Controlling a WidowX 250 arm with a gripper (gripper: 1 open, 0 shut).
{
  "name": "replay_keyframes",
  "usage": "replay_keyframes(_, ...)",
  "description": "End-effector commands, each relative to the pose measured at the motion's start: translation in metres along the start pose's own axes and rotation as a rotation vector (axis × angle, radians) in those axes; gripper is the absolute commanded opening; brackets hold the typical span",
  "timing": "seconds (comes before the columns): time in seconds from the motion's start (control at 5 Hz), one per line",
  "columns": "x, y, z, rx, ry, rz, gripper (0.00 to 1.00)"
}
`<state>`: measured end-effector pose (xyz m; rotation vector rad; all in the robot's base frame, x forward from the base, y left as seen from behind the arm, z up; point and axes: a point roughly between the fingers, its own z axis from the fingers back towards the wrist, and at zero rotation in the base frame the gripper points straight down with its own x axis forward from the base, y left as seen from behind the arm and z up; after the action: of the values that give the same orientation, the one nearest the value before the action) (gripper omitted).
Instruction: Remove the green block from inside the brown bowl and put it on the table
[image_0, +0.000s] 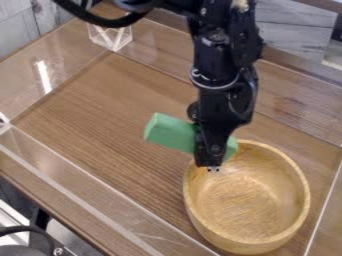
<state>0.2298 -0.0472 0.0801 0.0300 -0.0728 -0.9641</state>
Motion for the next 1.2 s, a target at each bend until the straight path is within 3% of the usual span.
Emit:
replay_keyframes(0.0, 0.0019, 0.0058, 0.0109, 0.039, -0.043, 0.008, 0.0)
replay_keyframes(1.0, 0.0004, 0.0086, 0.0102, 0.049, -0.06, 0.002, 0.0)
